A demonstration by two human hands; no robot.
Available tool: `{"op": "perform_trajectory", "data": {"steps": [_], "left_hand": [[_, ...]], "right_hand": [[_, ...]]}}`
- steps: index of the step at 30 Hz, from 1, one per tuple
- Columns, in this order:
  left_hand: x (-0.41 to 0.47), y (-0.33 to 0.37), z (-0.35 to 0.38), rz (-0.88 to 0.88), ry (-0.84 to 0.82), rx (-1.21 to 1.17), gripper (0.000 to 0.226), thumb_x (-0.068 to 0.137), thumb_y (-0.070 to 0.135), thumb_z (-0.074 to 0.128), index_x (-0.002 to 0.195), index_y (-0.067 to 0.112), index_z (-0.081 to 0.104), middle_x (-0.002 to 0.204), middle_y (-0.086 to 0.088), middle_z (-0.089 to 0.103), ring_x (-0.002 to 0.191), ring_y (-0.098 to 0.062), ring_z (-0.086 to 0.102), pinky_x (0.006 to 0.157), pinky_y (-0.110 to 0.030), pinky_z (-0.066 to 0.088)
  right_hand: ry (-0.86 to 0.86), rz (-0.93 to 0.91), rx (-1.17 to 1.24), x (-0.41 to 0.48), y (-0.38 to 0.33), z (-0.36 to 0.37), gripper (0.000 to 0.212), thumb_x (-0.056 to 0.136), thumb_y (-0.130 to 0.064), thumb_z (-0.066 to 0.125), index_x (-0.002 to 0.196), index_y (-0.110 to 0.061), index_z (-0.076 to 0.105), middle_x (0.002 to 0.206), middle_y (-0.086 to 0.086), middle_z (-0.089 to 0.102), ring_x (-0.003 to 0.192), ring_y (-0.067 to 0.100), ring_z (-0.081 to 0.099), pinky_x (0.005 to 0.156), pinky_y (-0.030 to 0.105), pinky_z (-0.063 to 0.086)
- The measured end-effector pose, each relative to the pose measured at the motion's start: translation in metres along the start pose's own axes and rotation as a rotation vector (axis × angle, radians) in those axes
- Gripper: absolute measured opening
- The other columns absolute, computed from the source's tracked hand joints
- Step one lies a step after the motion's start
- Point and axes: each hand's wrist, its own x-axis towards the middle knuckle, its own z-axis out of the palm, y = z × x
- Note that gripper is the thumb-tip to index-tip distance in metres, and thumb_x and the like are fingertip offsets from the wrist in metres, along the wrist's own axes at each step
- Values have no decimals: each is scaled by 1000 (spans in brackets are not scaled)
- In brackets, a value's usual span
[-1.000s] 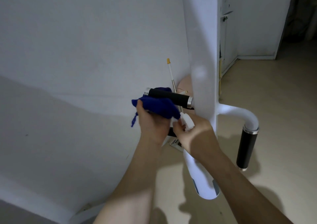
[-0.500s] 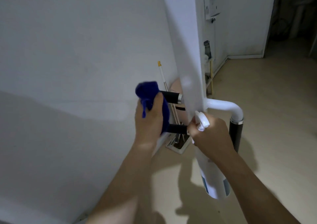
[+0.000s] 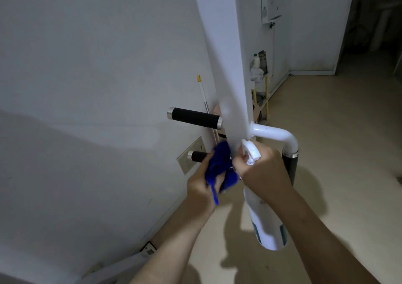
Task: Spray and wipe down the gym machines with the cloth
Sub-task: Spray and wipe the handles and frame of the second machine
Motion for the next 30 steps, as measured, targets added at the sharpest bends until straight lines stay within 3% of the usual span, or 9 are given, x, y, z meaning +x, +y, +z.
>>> {"op": "perform_trajectory", "data": {"steps": [3, 6, 10, 16, 19, 23, 25, 28, 30], "left_hand": [[-21, -20, 18, -211, 159, -101, 21, 97, 6, 53, 117, 6, 60, 95, 6, 68, 82, 2, 63, 73, -15, 46], [-4, 12, 13, -69, 241, -257, 15, 97, -4, 45, 96, -5, 61, 68, 5, 65, 61, -1, 61, 62, -13, 46], [15, 32, 18, -2, 270, -243, 18, 86, 0, 58, 94, 15, 66, 75, 11, 72, 74, -2, 66, 71, -17, 50], [-12, 17, 34, -198, 203, -367, 34, 99, 2, 30, 87, 8, 62, 58, 3, 59, 48, -6, 50, 47, -17, 41], [-28, 34, 25, -334, 214, -390, 31, 93, -6, 41, 79, 11, 62, 69, -6, 56, 58, -10, 50, 51, -14, 39], [-57, 48, 5, 26, 360, 229, 28, 79, 12, 52, 103, 12, 66, 90, 9, 60, 76, -3, 56, 69, -14, 43], [-59, 78, -1, 328, 446, 241, 37, 78, 20, 62, 112, 8, 65, 101, 1, 63, 90, -13, 58, 79, -19, 44], [-45, 124, 7, 730, 462, 493, 34, 86, 11, 68, 120, 8, 66, 113, -15, 66, 99, -29, 60, 86, -34, 44], [-25, 136, 24, 715, 357, 739, 39, 88, 11, 65, 127, 13, 63, 122, -11, 64, 107, -33, 59, 86, -41, 43]], "right_hand": [[-81, 21, 26, 2, 8, -13, 30, 74, -1, 54, 52, -12, 36, 45, -2, 31, 41, 16, 28, 44, 26, 25], [-177, 253, 126, -2, 20, -15, 24, 77, -12, 52, 56, -6, 41, 46, 9, 48, 47, 23, 46, 47, 32, 39], [-194, 230, 108, -10, 31, -11, 22, 75, -22, 48, 60, -5, 46, 49, 4, 46, 48, 22, 43, 46, 21, 30], [-160, 123, 194, -12, 29, -18, 31, 77, -18, 48, 58, -26, 26, 44, -9, 27, 42, 12, 29, 49, 16, 22], [-185, 142, 241, -17, 24, -24, 40, 74, -13, 51, 57, -31, 20, 49, -15, 49, 43, 11, 38, 44, 11, 24], [-265, 219, 281, -28, 13, -44, 25, 83, -12, 54, 59, -10, 47, 48, 3, 52, 48, 24, 51, 52, 38, 48], [-281, 271, 323, -33, 8, -55, 20, 84, -8, 58, 65, -6, 53, 52, 10, 56, 53, 27, 54, 56, 43, 47], [-287, 312, 326, -45, 2, -71, 18, 84, -7, 55, 66, -6, 54, 52, 7, 58, 55, 19, 55, 54, 34, 44], [-278, 388, 360, -54, 3, -79, 20, 86, -5, 55, 66, -3, 52, 51, 11, 59, 47, 13, 56, 47, 21, 44]]}}
